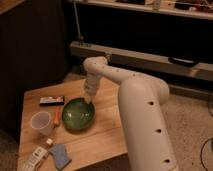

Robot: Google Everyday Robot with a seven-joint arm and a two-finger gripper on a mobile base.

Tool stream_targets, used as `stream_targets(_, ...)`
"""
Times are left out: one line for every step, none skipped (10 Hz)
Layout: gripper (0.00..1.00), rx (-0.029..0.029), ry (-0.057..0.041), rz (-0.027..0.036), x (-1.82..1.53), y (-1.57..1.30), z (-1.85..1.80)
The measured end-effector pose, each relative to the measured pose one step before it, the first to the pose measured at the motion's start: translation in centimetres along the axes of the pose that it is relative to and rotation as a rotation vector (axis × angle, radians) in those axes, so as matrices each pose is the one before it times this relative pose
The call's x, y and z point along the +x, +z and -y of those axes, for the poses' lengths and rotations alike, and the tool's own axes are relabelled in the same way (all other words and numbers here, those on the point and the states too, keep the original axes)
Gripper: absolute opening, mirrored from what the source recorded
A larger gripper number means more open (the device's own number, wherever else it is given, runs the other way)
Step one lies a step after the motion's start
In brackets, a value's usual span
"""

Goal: Drag the ceramic bowl in a circle

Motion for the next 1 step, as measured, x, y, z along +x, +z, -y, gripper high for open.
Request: stream_targets(0.00,-0.01021,0.03961,0.00911,1.186,-0.252,1.858)
